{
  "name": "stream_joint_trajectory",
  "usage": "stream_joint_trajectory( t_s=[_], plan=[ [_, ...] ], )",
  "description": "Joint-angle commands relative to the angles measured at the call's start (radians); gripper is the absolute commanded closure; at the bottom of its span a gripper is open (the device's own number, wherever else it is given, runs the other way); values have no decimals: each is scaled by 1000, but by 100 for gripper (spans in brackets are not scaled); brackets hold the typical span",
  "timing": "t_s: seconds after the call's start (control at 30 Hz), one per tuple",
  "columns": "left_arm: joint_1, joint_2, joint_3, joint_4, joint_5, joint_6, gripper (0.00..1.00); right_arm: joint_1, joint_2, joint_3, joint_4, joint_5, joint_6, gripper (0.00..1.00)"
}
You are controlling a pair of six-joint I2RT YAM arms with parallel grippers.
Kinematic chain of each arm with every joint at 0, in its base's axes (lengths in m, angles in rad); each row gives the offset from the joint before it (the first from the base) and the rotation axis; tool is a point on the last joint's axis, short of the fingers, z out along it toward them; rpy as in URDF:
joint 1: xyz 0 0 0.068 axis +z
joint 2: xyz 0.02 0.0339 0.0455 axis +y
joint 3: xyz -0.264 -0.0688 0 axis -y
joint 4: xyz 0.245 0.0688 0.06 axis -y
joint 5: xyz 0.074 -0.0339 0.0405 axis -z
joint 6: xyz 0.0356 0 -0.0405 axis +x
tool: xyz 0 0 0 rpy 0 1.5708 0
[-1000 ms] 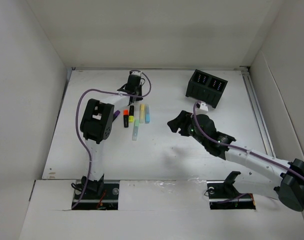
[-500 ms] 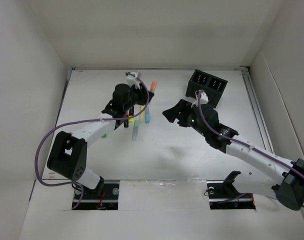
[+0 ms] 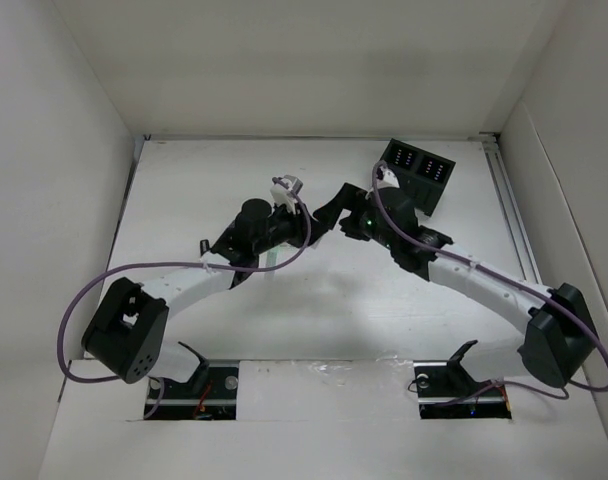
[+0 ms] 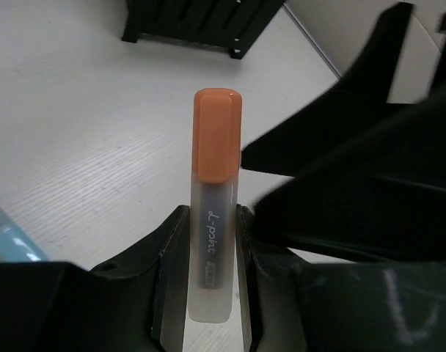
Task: Sort the stationery into containers
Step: Pick up the stationery from the center of the board, then place the stationery in the storage box.
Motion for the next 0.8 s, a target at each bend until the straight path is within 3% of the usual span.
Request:
stream_joint_trajectory(
  t_s=[0.0, 0.1, 0.2, 0.37, 0.57, 0.73, 0.77],
  plan=[
    [-33, -27, 1, 52, 5, 15, 100, -26, 31, 53, 8, -18, 1, 6],
    [-33, -27, 1, 52, 15, 6, 100, -35, 55, 62, 8, -18, 10, 6],
    [-33, -36, 1, 52, 15, 6, 100, -53, 66, 72, 8, -30, 21, 13],
    [-33, -27, 1, 52, 35, 6, 100, -62, 77, 72, 17, -30, 21, 34],
    [-33, -27, 1, 50, 54, 15, 100, -82, 112, 81, 37, -66, 30, 51],
    [-33, -36, 1, 50, 65, 15, 100, -93, 137, 99, 46, -98, 21, 84],
    [-33, -36, 1, 50, 74, 15, 93, -93, 137, 99, 55, -98, 21, 87]
  ],
)
